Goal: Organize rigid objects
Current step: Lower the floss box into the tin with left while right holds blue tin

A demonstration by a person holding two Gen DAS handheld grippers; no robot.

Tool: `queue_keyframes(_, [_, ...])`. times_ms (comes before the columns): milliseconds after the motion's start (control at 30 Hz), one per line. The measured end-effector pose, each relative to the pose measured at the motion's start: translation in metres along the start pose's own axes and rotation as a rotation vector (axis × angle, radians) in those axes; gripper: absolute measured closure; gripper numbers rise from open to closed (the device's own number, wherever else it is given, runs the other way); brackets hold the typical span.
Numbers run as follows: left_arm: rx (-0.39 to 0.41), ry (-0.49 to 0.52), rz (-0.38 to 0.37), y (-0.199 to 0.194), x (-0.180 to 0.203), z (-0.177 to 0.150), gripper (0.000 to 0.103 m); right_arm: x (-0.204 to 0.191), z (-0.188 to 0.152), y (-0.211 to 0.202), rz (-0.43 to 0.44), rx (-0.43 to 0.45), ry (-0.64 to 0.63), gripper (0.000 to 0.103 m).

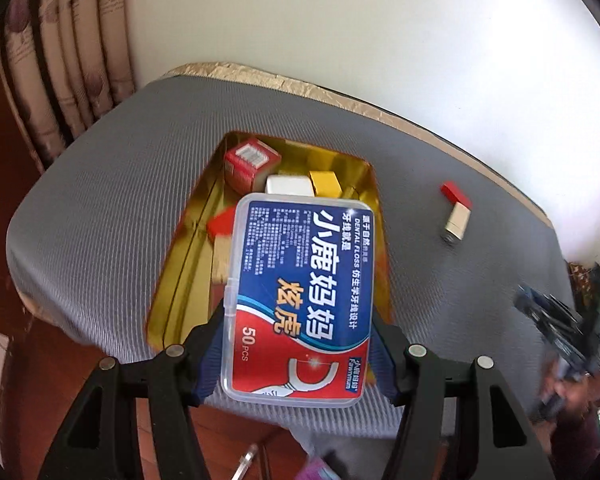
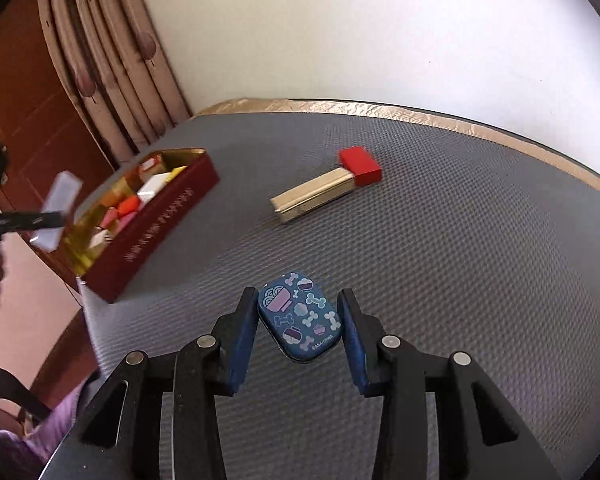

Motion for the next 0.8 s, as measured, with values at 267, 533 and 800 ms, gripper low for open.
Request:
queue_keyframes(267, [-0.016,0.031,0.025,0.055,-0.017,0.031,0.04,-0.019,-0.013,-0.013,-0.005,-0.015,0.005,0.066])
queue_keyframes(533, [-0.002,0.057,0.097,0.076,-0.026,0.043,0.041,-0.028,-0.013,-0.011,0.004,-0.028,0.013,0.066])
queue_keyframes(800, [0.021,0.092,0.126,0.088,-0.024,0.049,0.041,-0.04,-0.013,-0.005,0.009,-0.049,-0.006,0.066])
Point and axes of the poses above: each gripper's, at about its wrist camera, not at the fingertips, and y roughly the way its jaws point, x to its right, z to its top, the point moved 2 cm from there along y, roughly the way its jaws point, and after that the axes turned 5 degrees about y, right-handed, at the moved point
